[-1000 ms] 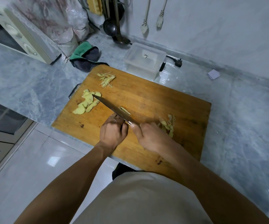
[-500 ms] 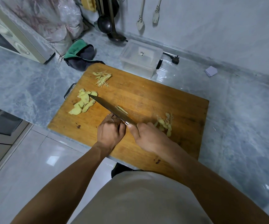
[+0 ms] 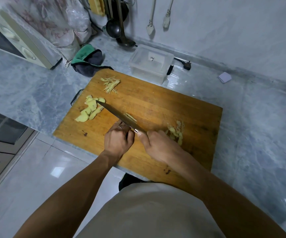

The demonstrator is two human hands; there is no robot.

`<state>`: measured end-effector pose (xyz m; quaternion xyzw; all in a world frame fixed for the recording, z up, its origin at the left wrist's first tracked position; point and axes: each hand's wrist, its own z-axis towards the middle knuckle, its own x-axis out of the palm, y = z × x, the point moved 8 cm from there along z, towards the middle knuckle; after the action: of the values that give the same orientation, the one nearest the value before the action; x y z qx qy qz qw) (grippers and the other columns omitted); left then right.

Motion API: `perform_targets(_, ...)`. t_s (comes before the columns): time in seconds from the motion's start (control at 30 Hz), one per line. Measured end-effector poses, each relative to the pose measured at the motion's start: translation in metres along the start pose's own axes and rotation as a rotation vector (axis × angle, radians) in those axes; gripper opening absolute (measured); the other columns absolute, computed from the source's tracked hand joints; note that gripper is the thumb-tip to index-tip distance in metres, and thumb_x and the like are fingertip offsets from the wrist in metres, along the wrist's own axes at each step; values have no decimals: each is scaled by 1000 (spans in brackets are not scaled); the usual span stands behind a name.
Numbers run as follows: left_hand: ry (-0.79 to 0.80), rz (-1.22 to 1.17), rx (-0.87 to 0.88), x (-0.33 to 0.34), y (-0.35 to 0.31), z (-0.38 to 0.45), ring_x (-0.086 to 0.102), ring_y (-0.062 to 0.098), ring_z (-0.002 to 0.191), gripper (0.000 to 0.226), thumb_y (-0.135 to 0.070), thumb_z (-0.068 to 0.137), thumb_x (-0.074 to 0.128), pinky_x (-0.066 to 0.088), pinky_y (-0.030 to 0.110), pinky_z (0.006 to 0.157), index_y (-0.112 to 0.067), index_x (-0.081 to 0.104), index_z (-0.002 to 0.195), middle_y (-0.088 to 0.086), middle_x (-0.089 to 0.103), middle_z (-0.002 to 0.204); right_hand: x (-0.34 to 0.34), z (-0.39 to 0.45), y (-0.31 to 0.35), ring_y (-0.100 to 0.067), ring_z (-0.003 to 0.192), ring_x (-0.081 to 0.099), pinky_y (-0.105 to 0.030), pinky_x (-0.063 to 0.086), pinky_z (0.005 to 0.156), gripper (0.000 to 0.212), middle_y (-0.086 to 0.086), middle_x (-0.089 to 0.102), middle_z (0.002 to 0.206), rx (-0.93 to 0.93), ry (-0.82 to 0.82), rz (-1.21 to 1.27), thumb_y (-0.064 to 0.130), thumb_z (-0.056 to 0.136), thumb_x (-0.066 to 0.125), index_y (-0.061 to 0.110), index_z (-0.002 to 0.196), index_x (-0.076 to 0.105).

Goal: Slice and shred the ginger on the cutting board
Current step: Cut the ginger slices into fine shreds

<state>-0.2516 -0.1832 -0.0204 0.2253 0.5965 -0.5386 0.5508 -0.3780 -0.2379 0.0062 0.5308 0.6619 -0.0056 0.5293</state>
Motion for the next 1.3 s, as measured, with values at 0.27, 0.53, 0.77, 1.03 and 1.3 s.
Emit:
perform_targets(0.27,-16,3,-11,2,4,0,66,32,81,20,-21,85,52,48,30,56,-10,65,74,13,69,92,-4,1,-1,-32,74,65,-44,58,72,57,-13,65,81,-6,-18,9,61,103,21,23,69,47)
perform_targets(0.53,1,10,-8,6,5,1,65,30,77,27,-22,84,52,44,27,51,-8,61,61,13,66,72,0,0,-2,-37,93,63,-37,48,72,61,-18,61,95,25,27,-3,58,105,23,12,95,61)
perform_targets(0.77,39,66,-24,11,9,1,61,29,69,27,-20,81,61,36,24,50,-10,57,56,11,58,58,7,7,2,-32,85,59,-31,37,59,60,-13,59,96,17,40,-26,57,106,24,11,110,60)
perform_targets(1.03,33,31,-17,10,7,0,65,31,76,26,-23,85,54,47,29,52,-9,62,65,15,66,77,0,0,-1,-30,75,64,-37,51,64,57,-9,64,81,-18,-9,-7,59,104,24,16,87,56)
perform_targets(1.3,16,38,-27,8,6,0,67,33,77,20,-19,86,56,50,32,54,-9,65,71,15,69,85,-2,1,-1,-26,70,62,-38,51,62,57,-8,61,76,-6,-1,0,61,104,23,21,72,50)
